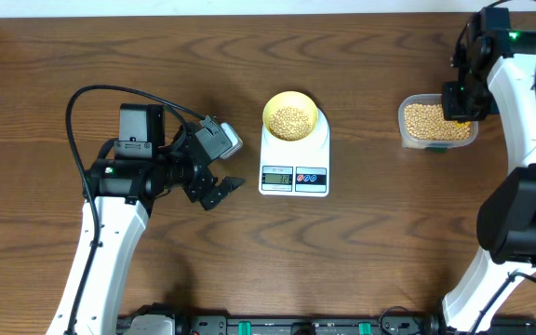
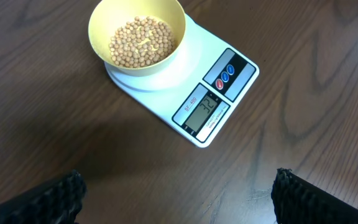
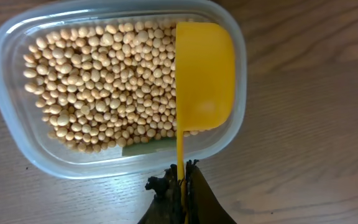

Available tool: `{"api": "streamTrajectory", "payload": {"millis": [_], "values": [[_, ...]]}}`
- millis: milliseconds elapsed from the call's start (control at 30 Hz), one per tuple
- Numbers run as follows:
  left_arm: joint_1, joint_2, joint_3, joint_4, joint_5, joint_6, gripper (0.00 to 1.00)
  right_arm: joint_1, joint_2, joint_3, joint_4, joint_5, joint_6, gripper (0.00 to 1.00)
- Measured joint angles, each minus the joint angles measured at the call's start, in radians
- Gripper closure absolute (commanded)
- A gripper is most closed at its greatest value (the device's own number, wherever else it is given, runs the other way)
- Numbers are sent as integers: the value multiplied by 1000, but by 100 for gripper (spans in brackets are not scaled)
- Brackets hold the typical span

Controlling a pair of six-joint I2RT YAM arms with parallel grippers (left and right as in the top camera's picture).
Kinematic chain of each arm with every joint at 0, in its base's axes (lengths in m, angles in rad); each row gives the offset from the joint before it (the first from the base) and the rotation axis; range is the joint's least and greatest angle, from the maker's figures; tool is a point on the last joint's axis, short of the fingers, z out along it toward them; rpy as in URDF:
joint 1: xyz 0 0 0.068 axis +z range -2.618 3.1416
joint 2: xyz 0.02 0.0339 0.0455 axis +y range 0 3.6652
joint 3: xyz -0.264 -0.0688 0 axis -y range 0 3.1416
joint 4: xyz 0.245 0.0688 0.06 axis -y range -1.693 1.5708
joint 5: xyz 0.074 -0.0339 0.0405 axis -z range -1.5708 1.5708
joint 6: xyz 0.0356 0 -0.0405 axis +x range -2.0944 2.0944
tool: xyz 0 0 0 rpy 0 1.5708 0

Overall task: Scoop item into bowl and weigh 50g on scale
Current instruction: 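Lower the scoop into the soybeans with the right gripper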

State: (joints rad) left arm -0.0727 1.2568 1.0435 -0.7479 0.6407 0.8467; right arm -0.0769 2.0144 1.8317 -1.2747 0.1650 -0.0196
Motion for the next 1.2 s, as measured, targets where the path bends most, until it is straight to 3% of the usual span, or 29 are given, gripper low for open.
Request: {"api": "streamTrajectory", "payload": {"millis": [900, 1200], "values": [[0, 0, 0, 0, 0, 0, 2, -61, 70, 2, 23, -289, -36, 99], [0, 0, 0, 0, 0, 0, 2, -181, 74, 2, 49, -544, -55, 99]]}}
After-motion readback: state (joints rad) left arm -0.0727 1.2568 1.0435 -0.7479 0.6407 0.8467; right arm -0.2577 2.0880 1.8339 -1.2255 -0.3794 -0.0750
